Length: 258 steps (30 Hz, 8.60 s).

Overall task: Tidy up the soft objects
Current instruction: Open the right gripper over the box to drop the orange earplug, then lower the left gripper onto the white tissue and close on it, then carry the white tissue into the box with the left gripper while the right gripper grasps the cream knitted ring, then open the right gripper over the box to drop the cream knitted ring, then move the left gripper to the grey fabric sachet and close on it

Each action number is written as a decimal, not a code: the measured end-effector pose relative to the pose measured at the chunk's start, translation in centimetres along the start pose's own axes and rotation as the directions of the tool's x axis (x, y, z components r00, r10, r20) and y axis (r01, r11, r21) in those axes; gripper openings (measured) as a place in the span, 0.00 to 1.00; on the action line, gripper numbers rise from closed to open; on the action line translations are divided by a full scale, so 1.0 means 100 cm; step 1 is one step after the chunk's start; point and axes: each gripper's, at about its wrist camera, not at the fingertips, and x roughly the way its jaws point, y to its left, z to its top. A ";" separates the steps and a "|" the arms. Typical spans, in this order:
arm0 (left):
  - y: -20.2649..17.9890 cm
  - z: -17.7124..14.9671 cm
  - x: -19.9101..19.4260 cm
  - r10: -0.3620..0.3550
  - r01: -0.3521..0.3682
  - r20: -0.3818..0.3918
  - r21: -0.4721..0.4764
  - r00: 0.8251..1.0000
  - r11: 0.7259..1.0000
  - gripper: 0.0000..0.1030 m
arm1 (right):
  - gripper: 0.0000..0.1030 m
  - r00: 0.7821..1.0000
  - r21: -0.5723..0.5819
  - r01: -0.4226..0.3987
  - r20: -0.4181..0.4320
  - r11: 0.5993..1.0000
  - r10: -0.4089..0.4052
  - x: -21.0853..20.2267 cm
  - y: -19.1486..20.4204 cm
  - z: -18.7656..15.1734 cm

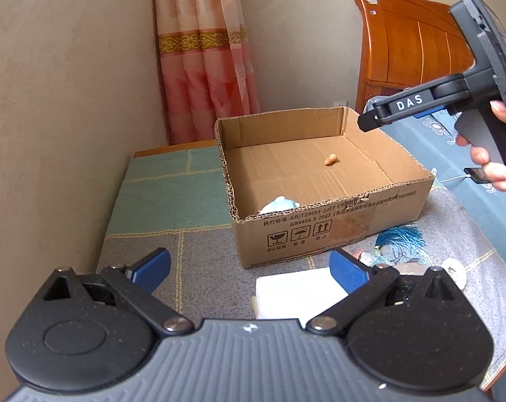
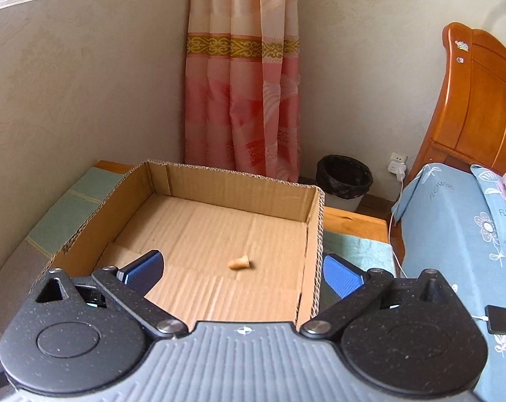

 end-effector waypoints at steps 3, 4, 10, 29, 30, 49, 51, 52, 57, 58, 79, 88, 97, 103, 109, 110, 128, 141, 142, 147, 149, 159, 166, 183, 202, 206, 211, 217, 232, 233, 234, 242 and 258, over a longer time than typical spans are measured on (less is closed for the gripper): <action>-0.003 -0.003 -0.003 -0.008 0.008 0.005 0.003 1.000 1.000 0.98 | 1.00 1.000 0.028 0.010 0.001 1.000 -0.010 -0.017 -0.003 -0.015; -0.004 -0.005 -0.003 -0.008 0.008 0.005 0.005 1.000 1.000 0.99 | 1.00 1.000 0.038 0.015 0.001 0.999 -0.015 -0.022 -0.005 -0.020; -0.008 -0.021 -0.002 -0.026 0.026 -0.017 0.002 1.000 1.000 0.99 | 1.00 0.995 0.060 0.101 -0.004 0.993 -0.101 -0.053 -0.005 -0.069; -0.057 -0.045 0.025 -0.072 0.081 -0.063 0.154 0.995 0.985 0.99 | 1.00 0.986 0.120 0.162 -0.051 0.979 -0.157 -0.088 -0.013 -0.183; -0.058 -0.045 0.028 -0.069 0.079 -0.068 0.158 0.995 0.984 0.99 | 1.00 0.987 0.123 0.160 -0.051 0.979 -0.155 -0.087 -0.013 -0.182; -0.018 -0.042 0.041 0.022 -0.016 -0.090 0.063 0.996 0.998 0.99 | 1.00 0.992 0.147 0.117 -0.067 0.982 -0.108 -0.075 -0.015 -0.178; -0.010 -0.043 0.042 0.045 -0.041 -0.096 0.047 0.994 0.998 0.99 | 1.00 0.992 0.147 0.115 -0.069 0.983 -0.105 -0.075 -0.015 -0.178; -0.005 -0.044 0.043 0.059 -0.055 -0.100 0.039 0.993 0.998 0.99 | 1.00 0.992 0.144 0.114 -0.070 0.983 -0.105 -0.075 -0.015 -0.178; 0.011 -0.047 0.040 0.097 -0.095 -0.101 0.017 0.990 0.995 0.99 | 1.00 0.991 0.148 0.118 -0.074 0.982 -0.108 -0.075 -0.017 -0.179; 0.013 -0.048 0.039 0.106 -0.104 -0.101 0.017 0.989 0.994 0.99 | 1.00 0.991 0.149 0.119 -0.077 0.982 -0.109 -0.074 -0.017 -0.179; 0.022 -0.058 0.046 0.073 -0.078 -0.161 -0.022 0.984 0.997 0.99 | 0.91 0.989 0.082 0.099 -0.122 0.992 -0.088 -0.055 -0.021 -0.203; 0.012 -0.057 0.036 0.027 -0.029 -0.155 -0.013 0.987 0.999 0.99 | 0.66 0.995 0.047 0.070 -0.075 0.996 -0.066 -0.056 -0.011 -0.198; 0.010 -0.052 0.029 -0.050 0.052 -0.137 0.011 0.989 0.999 0.99 | 0.56 0.997 0.040 0.058 -0.060 0.998 -0.056 -0.059 -0.009 -0.199; 0.026 -0.060 0.054 -0.102 0.087 -0.206 -0.080 0.973 0.993 0.99 | 0.56 0.997 0.041 0.058 -0.058 0.997 -0.055 -0.059 -0.009 -0.200; 0.030 -0.063 0.057 -0.130 0.110 -0.192 -0.115 0.973 0.987 0.95 | 0.56 0.997 0.039 0.056 -0.059 0.998 -0.054 -0.058 -0.009 -0.199; 0.029 -0.063 0.056 -0.134 0.114 -0.187 -0.113 0.973 0.987 0.93 | 0.56 0.997 0.039 0.056 -0.060 0.998 -0.054 -0.058 -0.010 -0.199; 0.025 -0.054 0.040 -0.128 0.111 -0.171 -0.108 0.977 0.988 0.39 | 0.29 0.997 0.054 0.050 -0.061 0.997 -0.047 -0.062 -0.013 -0.198; 0.024 -0.018 0.005 -0.086 0.080 -0.096 -0.060 0.992 0.995 0.39 | 0.28 0.999 0.020 0.051 0.015 0.998 -0.052 -0.092 -0.020 -0.178; 0.022 -0.012 0.002 -0.085 0.081 -0.086 -0.051 0.993 0.995 0.39 | 0.28 0.999 0.016 0.047 0.023 0.999 -0.047 -0.094 -0.021 -0.176; 0.012 0.022 0.000 -0.089 0.089 -0.026 0.009 0.996 0.996 0.39 | 0.28 0.999 -0.025 0.012 0.051 1.000 -0.011 -0.101 -0.020 -0.162; 0.006 0.036 0.004 -0.102 0.102 -0.006 0.036 0.995 0.994 0.39 | 0.28 0.998 -0.050 0.003 0.067 0.999 0.000 -0.104 -0.017 -0.155; -0.045 0.097 0.062 -0.174 0.175 -0.018 0.129 0.985 0.976 0.39 | 0.28 0.990 -0.095 -0.006 0.141 0.995 0.020 -0.115 -0.010 -0.124; -0.087 0.119 0.099 -0.199 0.200 -0.025 0.146 0.980 0.969 0.39 | 0.28 0.988 -0.096 0.022 0.153 0.995 -0.007 -0.118 -0.014 -0.115; -0.069 0.109 0.067 -0.110 0.108 0.009 0.117 0.994 0.987 0.93 | 0.29 0.989 -0.081 0.037 0.143 0.996 -0.026 -0.108 -0.018 -0.100; 0.004 0.003 0.012 0.086 -0.088 -0.046 -0.052 0.995 0.995 0.97 | 0.29 1.000 -0.073 0.000 0.013 0.997 0.001 -0.009 -0.004 -0.010; 0.017 -0.005 0.006 0.101 -0.104 -0.054 -0.070 0.993 0.992 0.97 | 0.29 0.999 -0.081 0.023 -0.024 0.996 -0.025 0.028 0.002 0.015; 0.033 -0.011 0.003 0.115 -0.120 -0.056 -0.108 0.992 0.987 0.97 | 0.66 0.997 -0.068 0.077 -0.025 0.995 -0.079 0.057 0.004 0.036; 0.040 -0.014 0.003 0.103 -0.109 -0.048 -0.133 0.993 0.985 0.97 | 0.99 0.994 -0.040 0.109 -0.004 0.993 -0.109 0.050 0.003 0.037; 0.033 -0.025 -0.010 0.075 -0.075 -0.001 -0.101 0.997 0.992 0.97 | 1.00 0.996 -0.016 0.079 -0.030 0.997 -0.079 -0.007 0.011 -0.010; 0.032 -0.027 -0.010 0.074 -0.074 -0.002 -0.098 0.997 0.992 0.97 | 1.00 0.997 -0.015 0.076 -0.032 0.997 -0.077 -0.011 0.013 -0.016; 0.030 -0.028 -0.011 0.074 -0.074 -0.005 -0.095 0.997 0.993 0.97 | 1.00 0.996 -0.010 0.078 -0.032 0.997 -0.078 -0.014 0.014 -0.021; 0.024 -0.041 -0.015 0.052 -0.053 -0.019 -0.095 0.998 0.994 0.97 | 1.00 0.995 0.049 0.064 -0.074 0.997 -0.061 -0.038 0.023 -0.069; 0.004 -0.052 -0.015 -0.003 0.000 -0.050 -0.057 0.999 0.998 0.97 | 1.00 0.966 0.111 0.034 -0.258 0.993 -0.004 -0.049 0.035 -0.144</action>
